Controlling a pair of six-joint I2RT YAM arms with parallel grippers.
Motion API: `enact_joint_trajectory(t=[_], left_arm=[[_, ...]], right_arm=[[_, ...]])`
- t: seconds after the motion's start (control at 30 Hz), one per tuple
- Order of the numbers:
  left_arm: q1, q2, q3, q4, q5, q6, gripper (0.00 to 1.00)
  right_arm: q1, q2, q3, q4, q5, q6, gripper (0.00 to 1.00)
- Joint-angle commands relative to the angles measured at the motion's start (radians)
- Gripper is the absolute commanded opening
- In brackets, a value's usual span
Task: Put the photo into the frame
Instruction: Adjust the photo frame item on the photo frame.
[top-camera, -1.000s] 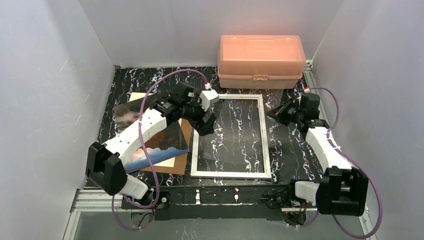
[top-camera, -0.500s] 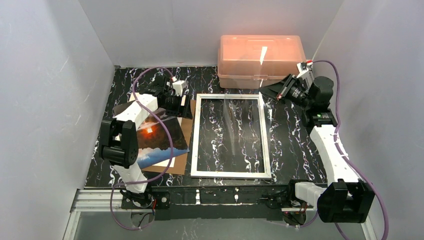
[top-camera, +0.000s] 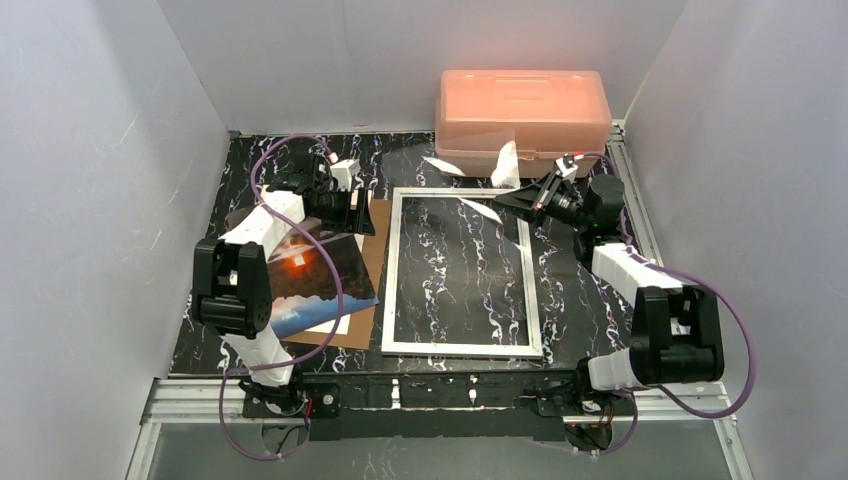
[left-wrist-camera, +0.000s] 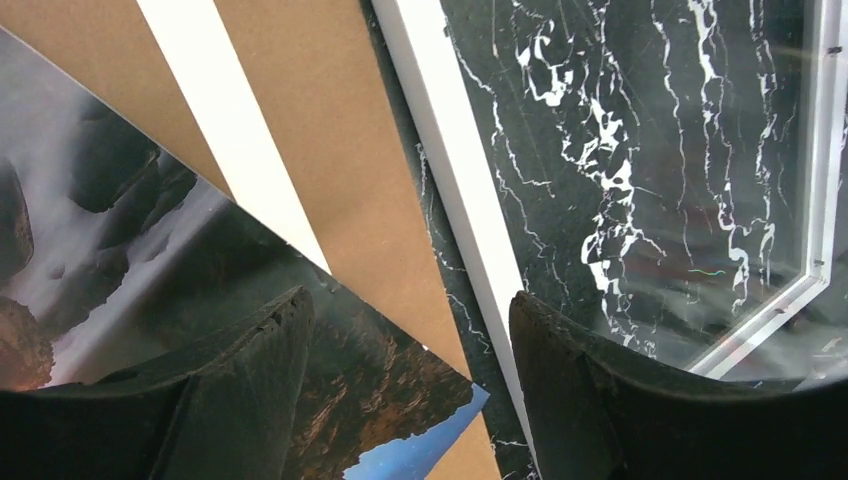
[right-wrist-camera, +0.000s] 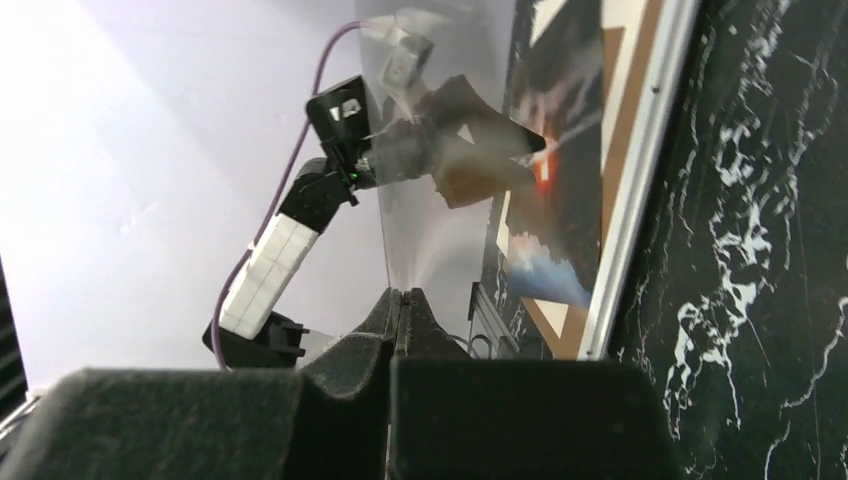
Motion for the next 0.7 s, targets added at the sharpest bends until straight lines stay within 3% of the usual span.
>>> enact_joint_trajectory(t=[0.0, 0.23, 0.4, 0.67], left_arm=[[0.009, -0.043, -0.021, 0.003, 0.026, 0.050, 0.68], [0.009, -0.022, -0.015, -0.014, 0.053, 0.118, 0.65], [0.010, -0.013, -0.033, -0.006, 0.059, 0.123, 0.64], [0.045, 0.011, -0.010, -0.027, 0.016, 0.013, 0.60]], right_arm=[[0.028, 0.022, 0.026, -0.087, 0.010, -0.112, 0.01], [0.031, 0.110, 0.089, -0.357, 0.021, -0.368, 0.01], [0.038, 0.101, 0.099, -0.214, 0.015, -0.225, 0.01], [0.111, 0.000, 0.257, -0.233, 0.055, -0.138, 0.01]])
